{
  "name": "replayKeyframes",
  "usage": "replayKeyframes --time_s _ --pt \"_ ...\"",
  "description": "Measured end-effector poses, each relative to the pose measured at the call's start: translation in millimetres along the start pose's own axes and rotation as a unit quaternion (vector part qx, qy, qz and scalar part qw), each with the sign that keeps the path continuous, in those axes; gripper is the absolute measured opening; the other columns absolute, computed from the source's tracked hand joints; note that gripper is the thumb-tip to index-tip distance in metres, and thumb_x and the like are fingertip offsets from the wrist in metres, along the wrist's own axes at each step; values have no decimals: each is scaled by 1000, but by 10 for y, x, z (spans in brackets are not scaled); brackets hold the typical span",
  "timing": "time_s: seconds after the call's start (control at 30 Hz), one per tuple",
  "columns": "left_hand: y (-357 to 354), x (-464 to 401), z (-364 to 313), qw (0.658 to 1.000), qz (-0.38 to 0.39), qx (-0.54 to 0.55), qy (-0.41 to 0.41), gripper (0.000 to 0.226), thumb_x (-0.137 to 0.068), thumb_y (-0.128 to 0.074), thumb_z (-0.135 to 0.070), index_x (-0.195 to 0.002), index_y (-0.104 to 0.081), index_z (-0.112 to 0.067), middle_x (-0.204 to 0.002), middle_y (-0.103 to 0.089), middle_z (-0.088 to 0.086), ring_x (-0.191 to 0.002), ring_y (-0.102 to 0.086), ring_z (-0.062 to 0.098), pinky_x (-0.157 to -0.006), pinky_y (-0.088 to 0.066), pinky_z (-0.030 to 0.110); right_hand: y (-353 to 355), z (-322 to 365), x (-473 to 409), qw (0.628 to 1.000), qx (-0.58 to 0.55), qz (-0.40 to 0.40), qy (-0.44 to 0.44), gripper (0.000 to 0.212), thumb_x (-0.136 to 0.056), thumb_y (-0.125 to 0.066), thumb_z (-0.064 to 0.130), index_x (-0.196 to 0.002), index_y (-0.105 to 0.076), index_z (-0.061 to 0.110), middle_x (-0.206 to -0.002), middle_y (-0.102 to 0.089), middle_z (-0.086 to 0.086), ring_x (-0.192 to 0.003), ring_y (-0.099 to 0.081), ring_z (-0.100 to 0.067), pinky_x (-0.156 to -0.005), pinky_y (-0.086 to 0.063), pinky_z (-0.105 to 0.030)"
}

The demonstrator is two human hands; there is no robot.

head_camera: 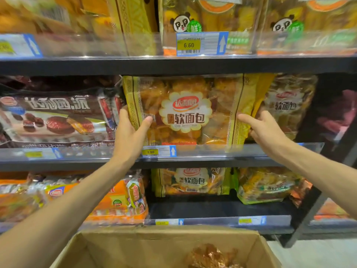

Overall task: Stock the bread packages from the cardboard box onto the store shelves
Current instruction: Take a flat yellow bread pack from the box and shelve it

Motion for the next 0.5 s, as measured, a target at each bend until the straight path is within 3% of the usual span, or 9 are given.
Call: replayKeyframes --time_s 0.1,0.17,0.27,0.33,0.4,0.47,0.5 --pt "11 26 -19 1000 -12 -5 6 40 -102 -60 -32 -137 -47 -18 -113 -60 -17 -102 -58 -9 -88 -50 18 -20 -10 -8 1000 13 13 1 102 -59 -85 75 -142 -51 27 -135 -68 10 -128 -63 -15 -114 -45 -52" --pt "4 64 -18 1000 -21 -13 9 39 -102 -60 -34 -137 -48 -21 -111 -60 -21 -102 -58 -9 -88 -51 22 -29 37 36 999 35 22 7 88 -70 -81 67 -144 -52 28 -135 -69 10 -126 -65 -15 -112 -48 -51" --pt "20 112 14 999 -27 -19 14 46 -102 -60 -35 -144 -46 -21 -122 -63 -15 -106 -59 -8 -88 -50 16 -32 117 103 998 56 17 10 52 -95 -70 40 -142 -54 26 -129 -70 11 -118 -67 -8 -106 -53 -42" --pt "42 119 44 999 -32 -22 19 54 -101 -61 -39 -149 -43 -23 -132 -62 -12 -115 -61 0 -96 -52 24 -26 123 124 997 76 14 16 45 -100 -66 33 -142 -53 26 -125 -69 14 -112 -66 0 -101 -53 -32" --pt "43 135 68 999 -33 -21 24 57 -101 -62 -38 -152 -41 -25 -137 -60 -14 -115 -58 -5 -95 -51 19 -31 125 146 996 90 14 16 48 -100 -67 32 -144 -51 24 -127 -68 13 -112 -64 3 -101 -52 -30" --pt "41 174 62 999 -26 -20 33 59 -102 -62 -32 -155 -38 -24 -138 -57 -15 -111 -53 -12 -88 -43 5 -14 108 172 995 103 9 13 61 -97 -69 38 -150 -45 22 -141 -62 7 -129 -59 -7 -114 -45 -38" --pt "50 196 58 999 -26 -15 35 62 -101 -63 -31 -157 -35 -23 -143 -55 -12 -117 -52 -8 -93 -42 7 -5 111 196 994 111 5 10 73 -96 -71 41 -156 -37 19 -153 -54 1 -140 -51 -13 -120 -39 -42"
Point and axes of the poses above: each hand's wrist, its own x-axis away from the middle knuckle, its own y-axis out of the back of the hand, z = x × y, the point moved 8 cm from there along -x, towards the middle knuckle
